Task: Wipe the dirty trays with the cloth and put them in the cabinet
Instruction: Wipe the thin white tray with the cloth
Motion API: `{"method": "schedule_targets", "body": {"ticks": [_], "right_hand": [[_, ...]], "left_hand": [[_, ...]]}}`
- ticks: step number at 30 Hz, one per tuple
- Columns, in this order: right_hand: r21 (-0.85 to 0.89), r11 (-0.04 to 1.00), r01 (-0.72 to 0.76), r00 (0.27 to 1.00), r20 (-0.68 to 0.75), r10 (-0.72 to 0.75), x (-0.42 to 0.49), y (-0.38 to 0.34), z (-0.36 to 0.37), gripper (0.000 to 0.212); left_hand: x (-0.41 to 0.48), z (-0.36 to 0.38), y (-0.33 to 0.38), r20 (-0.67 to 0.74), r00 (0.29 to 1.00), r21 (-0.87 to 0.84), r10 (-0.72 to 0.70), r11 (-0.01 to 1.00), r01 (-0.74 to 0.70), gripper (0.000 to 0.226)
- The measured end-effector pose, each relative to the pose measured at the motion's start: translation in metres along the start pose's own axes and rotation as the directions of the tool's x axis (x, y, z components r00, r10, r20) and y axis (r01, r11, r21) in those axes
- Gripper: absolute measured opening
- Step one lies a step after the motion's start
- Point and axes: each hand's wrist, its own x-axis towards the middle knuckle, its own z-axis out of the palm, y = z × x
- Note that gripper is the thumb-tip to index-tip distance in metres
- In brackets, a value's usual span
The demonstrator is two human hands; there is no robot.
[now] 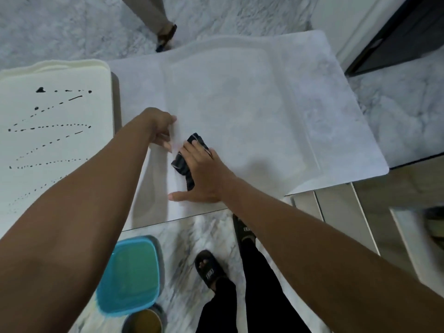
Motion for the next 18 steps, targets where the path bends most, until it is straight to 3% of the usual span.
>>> {"method": "schedule_targets", "body": {"ticks": [6,12,18], "right_hand": [[0.005,0.999,0.032,0.998,0.05,-0.032,-0.038,0.001,0.01,0.103],[0.038,0.993,0.112,0.993,-0.033,-0.111,-0.064,0.028,0.007,0.057],[-0.026,0.998,0.057,0.998,-0.027,-0.058,-0.109,0.077,-0.017,0.052]], "left_hand": [[0.006,0.004,-0.005,-0.141,0.989,0.049,0.048,0.998,-0.042,0.035],[0.015,0.015,-0.009,-0.235,0.967,0.176,0.096,0.983,-0.055,0.039],[0.012,0.042,-0.02,-0.39,0.889,0.386,0.242,0.919,-0.082,0.043]]}}
